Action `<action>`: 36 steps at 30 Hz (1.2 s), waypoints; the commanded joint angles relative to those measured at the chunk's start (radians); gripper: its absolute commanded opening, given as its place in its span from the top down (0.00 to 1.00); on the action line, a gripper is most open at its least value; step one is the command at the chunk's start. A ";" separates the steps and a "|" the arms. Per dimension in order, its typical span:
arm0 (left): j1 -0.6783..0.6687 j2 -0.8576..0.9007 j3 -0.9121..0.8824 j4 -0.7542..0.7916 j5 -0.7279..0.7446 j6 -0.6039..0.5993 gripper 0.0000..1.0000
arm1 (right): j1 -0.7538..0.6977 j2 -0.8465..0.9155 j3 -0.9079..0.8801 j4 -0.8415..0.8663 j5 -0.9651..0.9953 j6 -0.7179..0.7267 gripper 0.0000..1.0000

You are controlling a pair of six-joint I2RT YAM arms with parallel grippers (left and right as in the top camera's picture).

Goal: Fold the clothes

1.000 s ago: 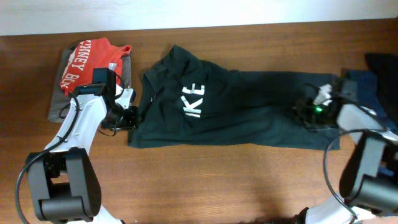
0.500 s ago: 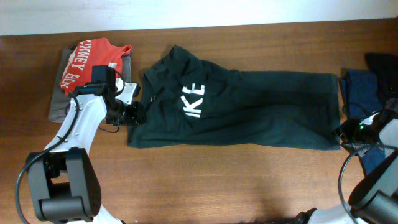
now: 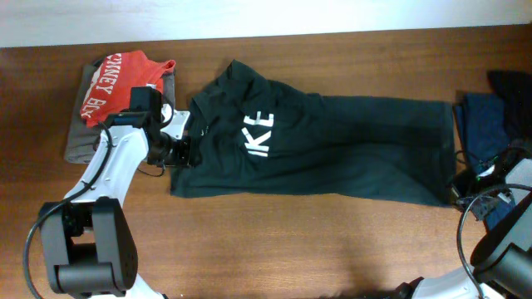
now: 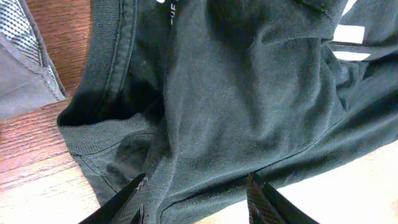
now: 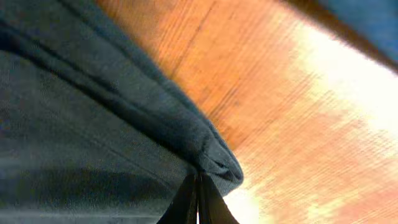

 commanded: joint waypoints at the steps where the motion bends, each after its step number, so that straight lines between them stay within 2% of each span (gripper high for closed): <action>1: 0.000 -0.013 0.011 0.003 0.007 0.021 0.50 | -0.007 0.005 -0.001 -0.019 0.096 0.047 0.96; 4: 0.000 -0.013 0.011 0.005 0.001 0.021 0.42 | -0.007 0.005 -0.001 -0.018 0.097 0.057 0.96; 12: -0.019 0.072 -0.047 0.124 0.007 0.040 0.44 | -0.007 0.005 -0.001 -0.018 0.092 0.058 0.96; 13: -0.023 0.088 -0.047 0.139 0.007 0.040 0.47 | -0.007 0.005 -0.001 -0.018 0.092 0.058 0.96; 14: -0.030 0.108 -0.047 0.155 0.007 0.040 0.59 | -0.007 0.005 -0.001 -0.018 0.092 0.058 0.96; 15: -0.032 0.117 -0.047 0.161 0.007 0.040 0.62 | -0.007 0.005 -0.001 -0.018 0.092 0.058 0.96; 16: -0.035 0.132 -0.047 0.174 0.006 0.040 0.71 | -0.007 0.005 -0.001 -0.017 0.092 0.058 0.96; 17: -0.036 0.137 -0.047 0.179 -0.005 0.039 0.89 | -0.007 0.005 -0.001 -0.015 0.093 0.057 0.96; 18: -0.036 0.140 -0.047 0.179 -0.023 0.039 0.99 | -0.007 0.005 -0.001 -0.015 0.093 0.057 0.96; 22: -0.018 0.137 -0.047 0.174 -0.144 -0.018 0.99 | -0.014 0.005 -0.001 -0.012 0.179 0.081 0.96; 33: 0.016 0.137 -0.030 0.157 -0.140 -0.017 0.99 | -0.028 0.005 -0.001 -0.016 0.171 0.079 0.95; 35: 0.016 0.135 0.002 0.120 -0.140 -0.017 1.00 | -0.028 0.005 0.003 -0.025 0.170 0.079 0.90; 36: 0.016 0.130 0.037 0.085 -0.140 -0.018 0.98 | -0.028 0.005 0.013 -0.046 0.162 0.080 0.83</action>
